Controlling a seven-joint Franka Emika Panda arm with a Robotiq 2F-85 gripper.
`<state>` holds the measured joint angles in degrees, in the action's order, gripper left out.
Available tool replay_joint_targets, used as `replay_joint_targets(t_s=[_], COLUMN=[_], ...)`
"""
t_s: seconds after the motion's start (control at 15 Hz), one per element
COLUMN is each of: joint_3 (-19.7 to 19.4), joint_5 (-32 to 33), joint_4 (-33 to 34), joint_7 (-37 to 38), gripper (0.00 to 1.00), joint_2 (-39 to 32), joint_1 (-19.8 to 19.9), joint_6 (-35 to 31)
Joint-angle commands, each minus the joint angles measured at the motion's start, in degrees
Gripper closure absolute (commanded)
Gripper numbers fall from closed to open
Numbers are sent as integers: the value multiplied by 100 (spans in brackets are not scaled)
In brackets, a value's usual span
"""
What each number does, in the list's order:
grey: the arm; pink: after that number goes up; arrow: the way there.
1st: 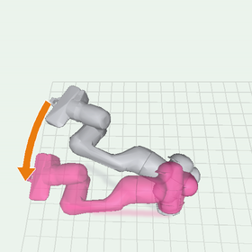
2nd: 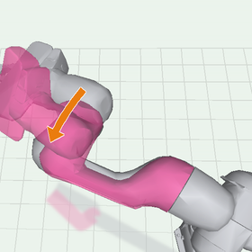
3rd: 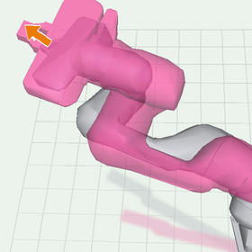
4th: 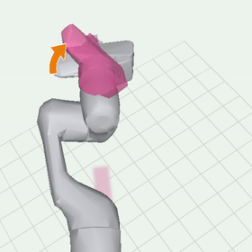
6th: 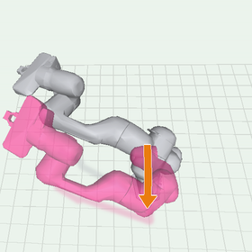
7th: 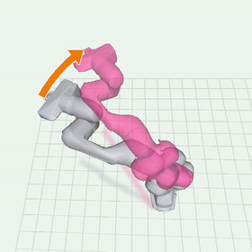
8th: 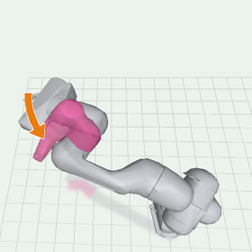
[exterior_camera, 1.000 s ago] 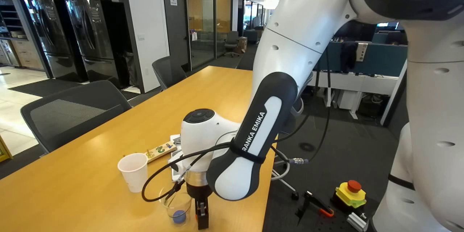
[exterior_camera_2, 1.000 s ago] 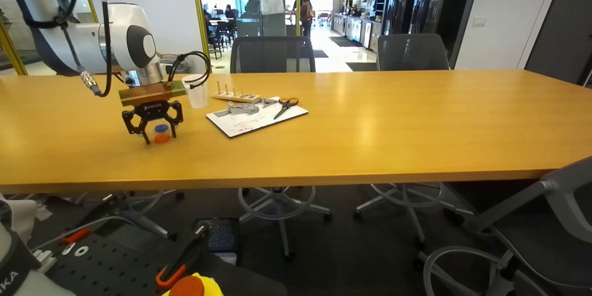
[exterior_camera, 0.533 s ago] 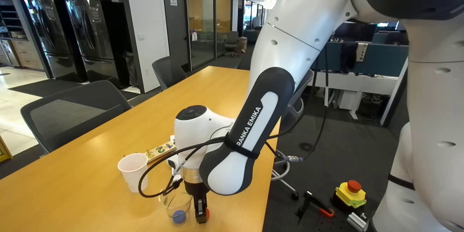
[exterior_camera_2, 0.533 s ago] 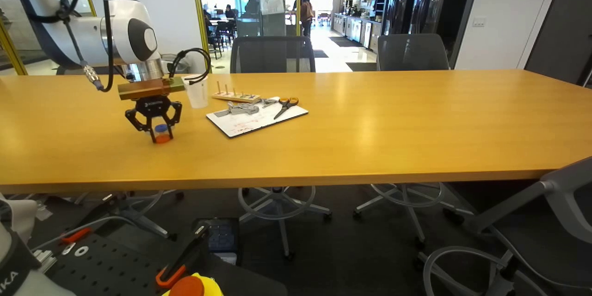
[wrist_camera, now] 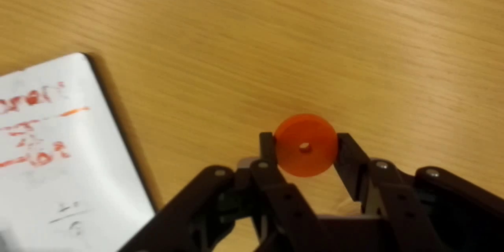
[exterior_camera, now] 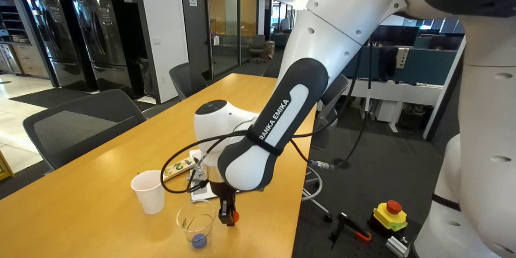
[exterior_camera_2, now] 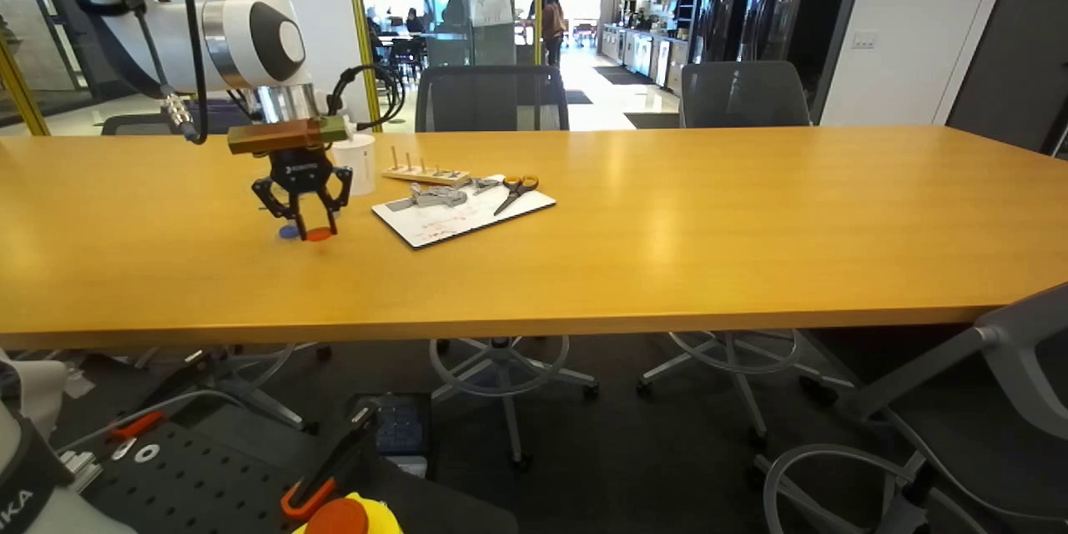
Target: Put the blue disc in the clear cup and the orange discs in the white cup
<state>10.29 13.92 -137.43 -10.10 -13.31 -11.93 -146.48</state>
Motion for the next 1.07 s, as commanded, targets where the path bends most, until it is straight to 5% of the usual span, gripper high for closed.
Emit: replay_joint_targets(t_s=[0.0,0.33,0.73,1.0], joint_3=[-97,-104,73,67], joint_5=[-60,1,61,-115], joint_4=[146,886,2125,2830], joint_7=[227,823,1579,1384], gripper=[79,79,79,79], joint_2=[692,816,-104,-721], joint_1=[96,66,-229,-342], joint_6=[510,522,426,450])
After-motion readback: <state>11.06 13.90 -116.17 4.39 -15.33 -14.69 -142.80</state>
